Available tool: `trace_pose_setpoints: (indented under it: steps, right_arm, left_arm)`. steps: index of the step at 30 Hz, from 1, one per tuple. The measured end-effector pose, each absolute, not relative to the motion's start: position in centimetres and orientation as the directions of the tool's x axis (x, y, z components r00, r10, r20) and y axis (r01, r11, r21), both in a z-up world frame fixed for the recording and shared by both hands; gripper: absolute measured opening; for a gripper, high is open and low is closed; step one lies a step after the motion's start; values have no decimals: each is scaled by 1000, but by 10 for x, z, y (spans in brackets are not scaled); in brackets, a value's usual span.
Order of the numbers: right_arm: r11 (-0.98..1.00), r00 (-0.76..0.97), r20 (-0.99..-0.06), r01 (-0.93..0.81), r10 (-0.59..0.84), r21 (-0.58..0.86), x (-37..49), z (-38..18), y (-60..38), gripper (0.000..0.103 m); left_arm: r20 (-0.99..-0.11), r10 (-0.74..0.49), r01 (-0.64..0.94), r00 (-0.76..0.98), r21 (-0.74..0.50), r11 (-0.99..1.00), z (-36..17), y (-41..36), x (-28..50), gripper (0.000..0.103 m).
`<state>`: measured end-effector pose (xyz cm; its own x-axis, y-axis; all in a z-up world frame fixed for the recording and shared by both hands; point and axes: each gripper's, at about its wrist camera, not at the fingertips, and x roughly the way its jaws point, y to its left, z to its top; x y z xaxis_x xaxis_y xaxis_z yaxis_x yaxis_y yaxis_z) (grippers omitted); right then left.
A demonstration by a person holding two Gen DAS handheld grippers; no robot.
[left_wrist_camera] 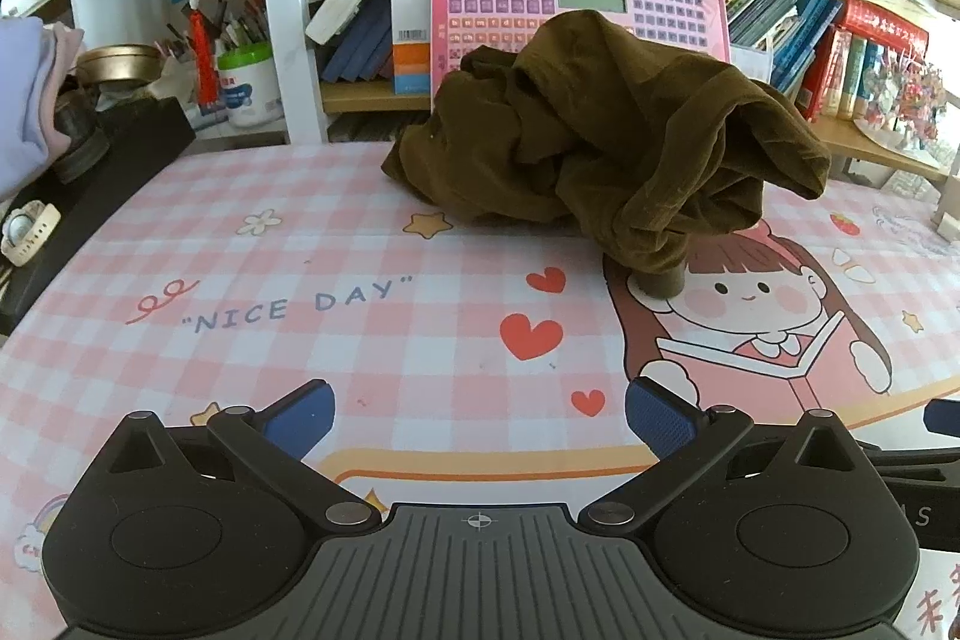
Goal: Fold clothes
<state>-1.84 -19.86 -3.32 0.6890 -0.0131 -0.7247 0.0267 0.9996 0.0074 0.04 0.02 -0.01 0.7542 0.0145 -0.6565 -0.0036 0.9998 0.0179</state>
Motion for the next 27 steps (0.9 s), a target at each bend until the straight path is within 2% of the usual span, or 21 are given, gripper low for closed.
trace_pose_setpoints:
  steps: [27]
  right_arm:
    - [999,693,-721,27,-6,17,-18,-31,-200,103]
  left_arm:
    - [-673,20,-7,739,22,1000,0,-2,2,103]
